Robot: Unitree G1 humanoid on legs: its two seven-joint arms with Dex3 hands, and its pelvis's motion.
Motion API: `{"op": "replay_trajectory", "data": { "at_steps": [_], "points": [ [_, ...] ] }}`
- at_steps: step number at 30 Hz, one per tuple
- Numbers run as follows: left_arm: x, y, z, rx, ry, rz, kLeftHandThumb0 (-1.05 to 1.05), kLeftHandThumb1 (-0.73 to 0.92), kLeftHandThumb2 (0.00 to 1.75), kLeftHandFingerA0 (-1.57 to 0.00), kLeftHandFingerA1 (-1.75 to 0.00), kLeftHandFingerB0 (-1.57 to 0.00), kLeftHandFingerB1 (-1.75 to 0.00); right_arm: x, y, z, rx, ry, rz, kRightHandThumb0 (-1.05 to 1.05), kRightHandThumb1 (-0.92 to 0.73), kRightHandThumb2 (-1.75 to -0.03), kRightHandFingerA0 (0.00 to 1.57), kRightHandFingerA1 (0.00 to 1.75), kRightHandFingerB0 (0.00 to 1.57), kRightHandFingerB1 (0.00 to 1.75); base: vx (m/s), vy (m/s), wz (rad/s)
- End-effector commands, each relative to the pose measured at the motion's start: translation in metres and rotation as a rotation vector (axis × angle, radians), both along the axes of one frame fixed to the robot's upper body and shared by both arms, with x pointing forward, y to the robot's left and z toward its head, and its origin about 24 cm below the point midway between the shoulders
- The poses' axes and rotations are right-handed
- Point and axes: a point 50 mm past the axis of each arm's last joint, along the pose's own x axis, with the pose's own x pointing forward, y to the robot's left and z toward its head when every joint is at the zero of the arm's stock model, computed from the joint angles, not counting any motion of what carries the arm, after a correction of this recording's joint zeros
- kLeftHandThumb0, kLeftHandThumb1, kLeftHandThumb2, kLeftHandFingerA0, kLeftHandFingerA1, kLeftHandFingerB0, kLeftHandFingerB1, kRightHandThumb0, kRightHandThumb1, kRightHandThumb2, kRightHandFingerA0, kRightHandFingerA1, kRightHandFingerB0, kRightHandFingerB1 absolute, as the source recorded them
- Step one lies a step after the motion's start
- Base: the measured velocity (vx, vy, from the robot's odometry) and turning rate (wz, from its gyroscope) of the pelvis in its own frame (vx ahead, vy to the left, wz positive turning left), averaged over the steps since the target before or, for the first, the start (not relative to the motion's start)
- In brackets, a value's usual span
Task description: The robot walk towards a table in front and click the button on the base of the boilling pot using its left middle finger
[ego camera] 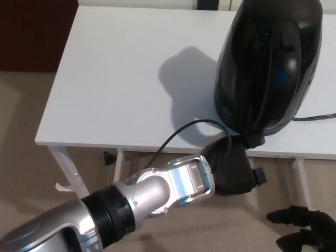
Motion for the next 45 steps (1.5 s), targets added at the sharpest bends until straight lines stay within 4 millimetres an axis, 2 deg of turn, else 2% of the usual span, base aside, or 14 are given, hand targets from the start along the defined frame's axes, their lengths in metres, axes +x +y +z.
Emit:
{"op": "replay_trajectory", "data": {
  "at_steps": [1, 3, 13, 14, 20, 22, 23, 29, 30, 31, 37, 38, 41, 45],
  "points": [
    [-0.004, 0.012, -0.016, 0.021, 0.056, 0.073, -0.61, 0.42, 0.71, -0.22, -0.39, -0.15, -0.38, 0.001, -0.005, 0.005, -0.054, -0.006, 0.096, -0.22, -0.67, -0.59, 0.55, 0.57, 0.6, 0.52, 0.0, 0.0, 0.0],
    [-0.005, 0.012, -0.02, 0.016, 0.077, 0.084, -0.64, 0.42, 0.73, -0.22, -0.4, -0.16, -0.39, 0.0, -0.004, 0.01, -0.101, -0.094, 0.217, -0.56, -0.6, -0.97, 0.33, 0.56, 0.35, 0.54, 0.0, 0.0, 0.0],
    [-0.005, 0.01, -0.01, -0.068, 0.058, 0.047, -0.33, 0.27, 0.86, 0.0, -0.48, 0.0, -0.49, 0.001, -0.01, 0.003, -0.093, -0.003, 0.095, -0.16, -0.67, -0.59, 0.59, 0.58, 0.64, 0.54, 0.0, 0.0, 0.0],
    [-0.005, 0.01, -0.006, -0.113, 0.047, 0.036, -0.59, 0.53, 0.56, -0.14, -0.27, -0.06, -0.28, 0.001, -0.01, 0.001, -0.059, 0.019, 0.014, -0.16, -0.65, -0.58, 0.61, 0.58, 0.63, 0.54, 0.0, 0.0, 0.0],
    [-0.009, 0.01, 0.034, -0.317, -0.076, -0.106, -0.8, 0.46, 0.84, 0.0, 0.0, 0.0, -0.13, -0.006, -0.01, -0.001, -0.036, 0.039, 0.053, -0.38, -0.69, -0.6, 0.55, 0.51, 0.51, 0.45, 0.0, 0.0, 0.0],
    [-0.013, 0.01, 0.046, -0.378, -0.107, -0.141, -0.83, 0.47, 0.86, 0.0, 0.0, 0.0, -0.14, -0.005, -0.011, -0.004, -0.104, 0.115, 0.084, -0.44, -0.57, -0.91, 0.41, 0.57, 0.46, 0.57, 0.0, 0.0, 0.0],
    [-0.016, 0.01, 0.054, -0.424, -0.122, -0.165, -0.82, 0.46, 0.87, 0.0, 0.0, 0.0, -0.13, -0.005, -0.01, -0.002, -0.093, 0.102, 0.112, -0.35, -0.71, -0.61, 0.43, 0.45, 0.51, 0.45, 0.0, 0.0, 0.0],
    [-0.042, 0.022, 0.089, -0.59, -0.135, -0.283, -0.93, 0.46, 0.65, 0.0, -0.23, 0.0, -0.18, -0.005, -0.006, 0.0, -0.286, 0.0, 0.207, -0.44, -0.69, -0.61, 0.61, 0.44, 0.61, 0.41, 0.0, 0.0, 0.0],
    [-0.049, 0.03, 0.086, -0.595, -0.124, -0.29, -0.8, 0.45, 0.9, -0.07, -0.15, 0.0, -0.23, -0.009, -0.008, -0.001, -0.199, 0.065, 0.19, -0.29, -0.73, -0.61, 0.44, 0.52, 0.5, 0.48, 0.0, 0.0, 0.0],
    [-0.055, 0.038, 0.082, -0.601, -0.109, -0.298, -0.89, 0.55, 0.57, -0.07, -0.32, -0.01, -0.31, -0.009, -0.008, 0.001, -0.125, 0.068, 0.259, -0.36, -0.51, -0.88, 0.45, 0.62, 0.4, 0.56, 0.0, 0.0, 0.0],
    [-0.081, 0.083, 0.04, -0.455, 0.075, -0.162, -0.81, 0.48, 0.56, -0.13, -0.28, -0.08, -0.3, -0.014, -0.008, -0.003, 0.052, -0.031, 0.049, -0.21, -0.56, -0.56, 0.61, 0.66, 0.55, 0.53, 0.0, 0.0, 0.0],
    [-0.086, 0.091, 0.032, -0.452, 0.106, -0.142, -0.36, 0.08, 0.79, 0.0, -0.49, -0.02, -0.51, -0.014, -0.008, -0.002, 0.047, -0.048, 0.055, -0.24, -0.54, -0.55, 0.6, 0.69, 0.56, 0.55, 0.0, 0.0, 0.0],
    [-0.096, 0.112, 0.013, -0.444, 0.179, -0.076, -0.78, 0.47, 0.56, -0.21, -0.29, -0.16, -0.31, -0.013, -0.008, -0.009, 0.063, 0.018, -0.044, -0.15, -0.59, -0.57, 0.59, 0.64, 0.42, 0.48, 0.0, 0.0, 0.0],
    [-0.115, 0.147, -0.013, -0.461, 0.295, 0.077, -0.36, 0.1, 0.8, 0.0, -0.49, -0.01, -0.5, -0.014, -0.004, -0.015, 0.066, 0.056, -0.097, -0.11, -0.63, -0.58, 0.58, 0.56, 0.34, 0.43, 0.0, 0.0, 0.0]
  ]
}}
